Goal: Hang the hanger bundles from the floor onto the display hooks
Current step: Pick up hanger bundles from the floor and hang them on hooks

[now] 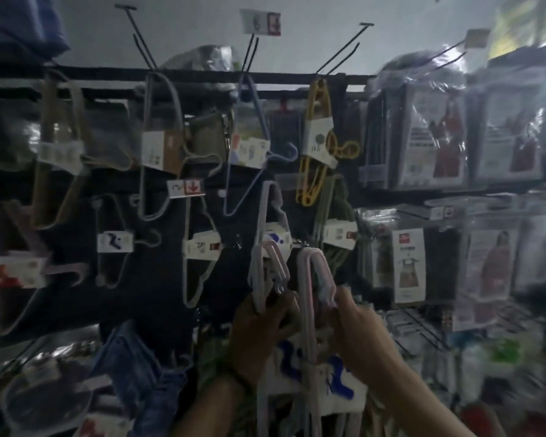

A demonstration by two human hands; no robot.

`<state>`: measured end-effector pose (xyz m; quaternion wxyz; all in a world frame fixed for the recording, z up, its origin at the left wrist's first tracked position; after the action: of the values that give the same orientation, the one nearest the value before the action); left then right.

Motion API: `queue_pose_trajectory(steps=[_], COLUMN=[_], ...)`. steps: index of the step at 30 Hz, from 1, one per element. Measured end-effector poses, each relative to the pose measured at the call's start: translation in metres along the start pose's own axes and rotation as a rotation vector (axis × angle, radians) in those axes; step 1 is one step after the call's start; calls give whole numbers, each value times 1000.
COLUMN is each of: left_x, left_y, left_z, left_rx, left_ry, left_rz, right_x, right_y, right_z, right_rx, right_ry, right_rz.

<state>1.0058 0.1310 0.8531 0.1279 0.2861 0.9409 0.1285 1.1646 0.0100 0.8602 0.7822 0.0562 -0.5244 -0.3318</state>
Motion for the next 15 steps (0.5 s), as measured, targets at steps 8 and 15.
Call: queue_pose_trajectory(steps=[8, 15], left_x=[45, 68], left_y=[125, 166], left_z=[-15, -50], left_rx=[-427, -648], left_ry=[526, 819], left_rz=[-118, -56], right_x=[12, -12], right_y=[100, 186], right_z=[-6, -6], right_rx=[80, 144], right_ry=[-83, -263], right_rz=[-33, 125])
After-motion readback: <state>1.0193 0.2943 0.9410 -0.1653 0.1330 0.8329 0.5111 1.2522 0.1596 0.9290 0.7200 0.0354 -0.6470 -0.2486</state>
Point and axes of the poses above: each hand's wrist, its own y-axis towards the middle knuckle, its own x-axis out of the back of the hand, z = x × y, the point moved 4 cm from there along y, towards the middle knuckle, and after that the axes turned 1 degree about -x, right-handed, at the moved point
